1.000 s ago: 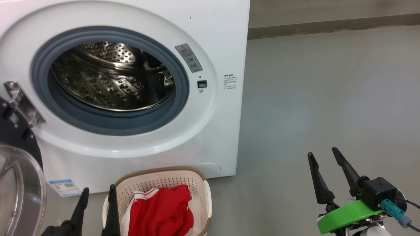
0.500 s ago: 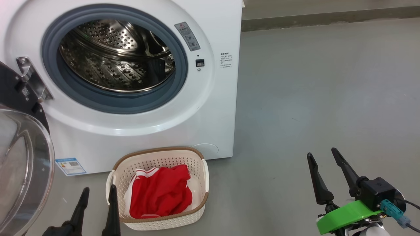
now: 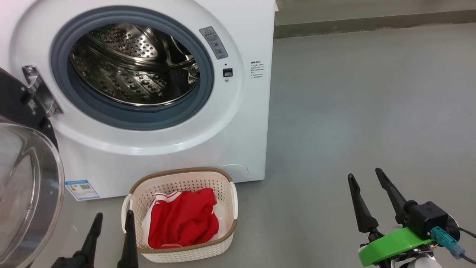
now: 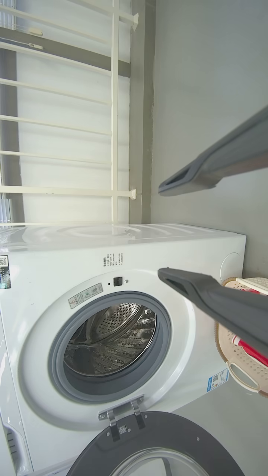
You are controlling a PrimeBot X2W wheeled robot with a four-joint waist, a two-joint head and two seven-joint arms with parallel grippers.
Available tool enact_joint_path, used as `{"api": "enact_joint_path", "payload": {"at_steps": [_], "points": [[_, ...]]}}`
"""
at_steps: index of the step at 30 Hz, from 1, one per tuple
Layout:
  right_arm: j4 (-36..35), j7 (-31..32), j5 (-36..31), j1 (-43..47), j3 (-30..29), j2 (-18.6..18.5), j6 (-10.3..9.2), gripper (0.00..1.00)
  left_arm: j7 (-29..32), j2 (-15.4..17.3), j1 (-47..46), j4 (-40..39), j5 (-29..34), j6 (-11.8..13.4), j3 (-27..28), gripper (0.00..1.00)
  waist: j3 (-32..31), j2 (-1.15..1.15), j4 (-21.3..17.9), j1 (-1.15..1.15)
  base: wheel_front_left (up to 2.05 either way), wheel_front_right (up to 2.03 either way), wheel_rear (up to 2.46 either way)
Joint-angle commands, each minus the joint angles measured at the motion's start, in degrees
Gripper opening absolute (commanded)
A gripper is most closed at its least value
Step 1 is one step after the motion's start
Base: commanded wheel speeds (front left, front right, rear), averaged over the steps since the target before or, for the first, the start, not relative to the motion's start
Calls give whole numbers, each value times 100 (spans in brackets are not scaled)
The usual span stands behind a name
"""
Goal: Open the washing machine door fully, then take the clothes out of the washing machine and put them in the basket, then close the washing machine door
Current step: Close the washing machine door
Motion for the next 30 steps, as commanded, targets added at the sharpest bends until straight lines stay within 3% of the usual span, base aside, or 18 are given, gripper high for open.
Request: {"api": "enact_joint_path", "payload": {"at_steps": [1, 12, 30], "points": [[-136, -37, 30, -96, 156, -16, 36, 100, -69, 98, -120, -181, 72, 57, 181, 100, -5, 0, 15, 0, 0, 0, 0], [-157, -37, -11, -62, 225, -16, 36, 100, 12, 147, -86, -329, 175, 195, 114, 100, -18, 0, 392, 0, 0, 0, 0], [-189, -37, 25, 1, 440, -16, 36, 100, 167, 279, 184, -708, 282, 424, 129, 100, -160, 0, 1754, 0, 0, 0, 0]]}}
